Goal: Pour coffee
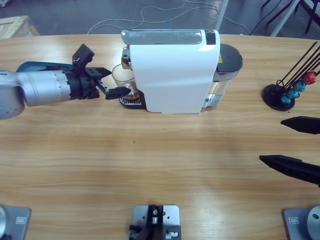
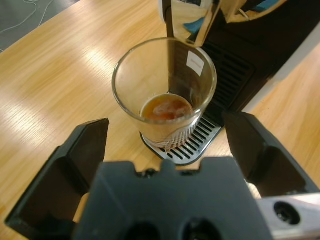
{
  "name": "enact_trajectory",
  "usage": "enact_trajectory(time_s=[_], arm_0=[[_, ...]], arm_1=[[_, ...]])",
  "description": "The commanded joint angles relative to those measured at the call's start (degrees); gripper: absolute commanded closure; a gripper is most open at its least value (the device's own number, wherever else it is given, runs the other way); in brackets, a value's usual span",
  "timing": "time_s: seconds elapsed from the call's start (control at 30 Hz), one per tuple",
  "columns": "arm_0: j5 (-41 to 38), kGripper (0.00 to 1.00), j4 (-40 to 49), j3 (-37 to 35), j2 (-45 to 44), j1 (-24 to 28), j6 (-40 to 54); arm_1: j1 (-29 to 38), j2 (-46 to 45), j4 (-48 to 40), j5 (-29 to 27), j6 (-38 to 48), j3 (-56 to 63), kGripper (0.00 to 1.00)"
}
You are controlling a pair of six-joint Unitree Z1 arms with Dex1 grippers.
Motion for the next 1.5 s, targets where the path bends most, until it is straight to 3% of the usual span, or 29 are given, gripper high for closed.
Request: enact_trajectory(time_s=[0.03,0.53,0.7,0.73,0.83,0.93,1.2,1.5], arm_0=[[0.09,0.027,-1.22,-1.86,4.5,-0.48,0.99],[-1.44,0.066,-1.98,-5.2,7.37,-0.48,1.08],[-2.56,0.148,-2.02,-5.24,8.07,-0.48,1.08],[-2.7,0.176,-2.0,-5.19,8.21,-0.48,1.08],[-3.69,0.413,-2.02,-5.24,8.64,-0.48,1.08],[-4.21,0.524,-2.02,-5.15,8.76,-0.48,1.23],[-3.88,0.538,-1.98,-4.06,7.9,-0.48,1.32],[2.17,0.579,-1.93,1.88,2.29,1.49,0.9]], arm_1=[[0.51,2.0,-0.71,0.6,0.65,1.84,0.0],[0.49,2.6,-0.89,0.51,0.74,1.84,0.0],[0.49,2.77,-0.89,0.46,0.74,1.84,0.0],[0.49,2.84,-0.89,0.42,0.74,1.84,0.0],[0.49,2.84,-0.89,0.42,0.74,1.84,0.0],[0.51,2.75,-0.89,0.42,0.74,1.84,0.0],[0.49,2.75,-0.89,0.42,0.74,1.91,0.0],[0.51,2.49,-0.96,0.42,0.74,2.0,0.0]])
